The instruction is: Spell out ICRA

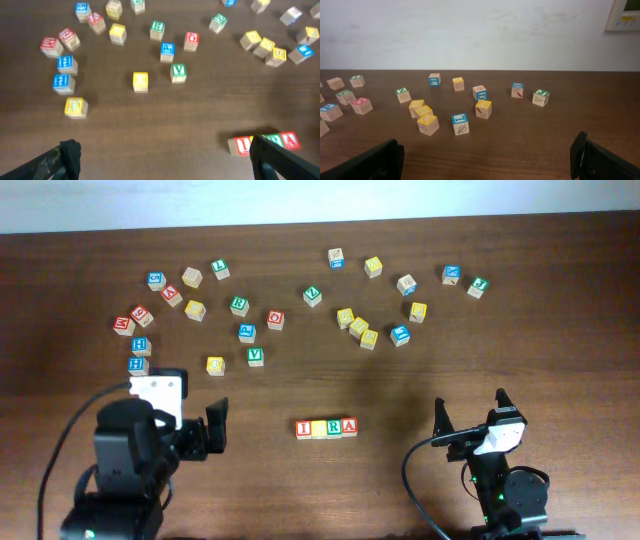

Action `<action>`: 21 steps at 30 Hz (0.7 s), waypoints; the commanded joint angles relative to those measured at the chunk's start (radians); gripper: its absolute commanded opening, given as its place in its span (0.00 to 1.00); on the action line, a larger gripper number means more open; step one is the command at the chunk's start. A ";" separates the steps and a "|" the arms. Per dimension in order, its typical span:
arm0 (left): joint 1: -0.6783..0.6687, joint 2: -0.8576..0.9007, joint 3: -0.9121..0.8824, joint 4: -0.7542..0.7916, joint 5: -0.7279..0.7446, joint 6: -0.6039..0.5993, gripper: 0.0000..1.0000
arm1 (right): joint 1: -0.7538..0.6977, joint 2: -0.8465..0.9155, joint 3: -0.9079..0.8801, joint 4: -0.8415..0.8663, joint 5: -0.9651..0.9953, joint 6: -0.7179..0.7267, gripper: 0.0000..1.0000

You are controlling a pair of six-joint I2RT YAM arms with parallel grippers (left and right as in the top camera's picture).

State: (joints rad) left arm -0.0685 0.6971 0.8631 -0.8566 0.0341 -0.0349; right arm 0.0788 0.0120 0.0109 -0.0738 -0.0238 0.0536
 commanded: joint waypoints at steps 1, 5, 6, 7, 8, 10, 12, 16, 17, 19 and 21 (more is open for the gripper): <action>0.014 -0.148 -0.152 0.108 0.014 0.079 0.99 | -0.008 -0.008 -0.005 -0.006 0.009 0.006 0.98; 0.014 -0.214 -0.242 0.148 0.024 0.077 0.99 | -0.008 -0.008 -0.005 -0.006 0.009 0.006 0.98; 0.018 -0.225 -0.253 0.153 0.031 0.077 0.99 | -0.008 -0.008 -0.005 -0.006 0.009 0.006 0.98; 0.029 -0.246 -0.270 0.173 0.034 0.077 0.99 | -0.008 -0.008 -0.005 -0.006 0.009 0.006 0.98; 0.040 -0.267 -0.286 0.194 0.034 0.077 0.99 | -0.008 -0.008 -0.005 -0.006 0.009 0.006 0.98; 0.063 -0.325 -0.333 0.234 0.029 0.078 0.99 | -0.008 -0.008 -0.005 -0.006 0.009 0.006 0.99; 0.084 -0.389 -0.387 0.256 0.032 0.078 0.99 | -0.008 -0.008 -0.005 -0.006 0.009 0.006 0.98; 0.087 -0.491 -0.500 0.368 0.032 0.120 0.99 | -0.008 -0.008 -0.005 -0.006 0.009 0.006 0.98; 0.087 -0.518 -0.536 0.414 0.033 0.119 0.99 | -0.008 -0.008 -0.005 -0.006 0.009 0.006 0.98; 0.087 -0.555 -0.601 0.493 0.033 0.119 0.99 | -0.008 -0.008 -0.005 -0.006 0.009 0.006 0.98; 0.087 -0.585 -0.658 0.581 0.033 0.119 0.99 | -0.008 -0.008 -0.005 -0.006 0.009 0.006 0.98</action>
State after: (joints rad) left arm 0.0135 0.1516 0.2714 -0.3489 0.0555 0.0647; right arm 0.0788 0.0120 0.0109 -0.0738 -0.0238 0.0536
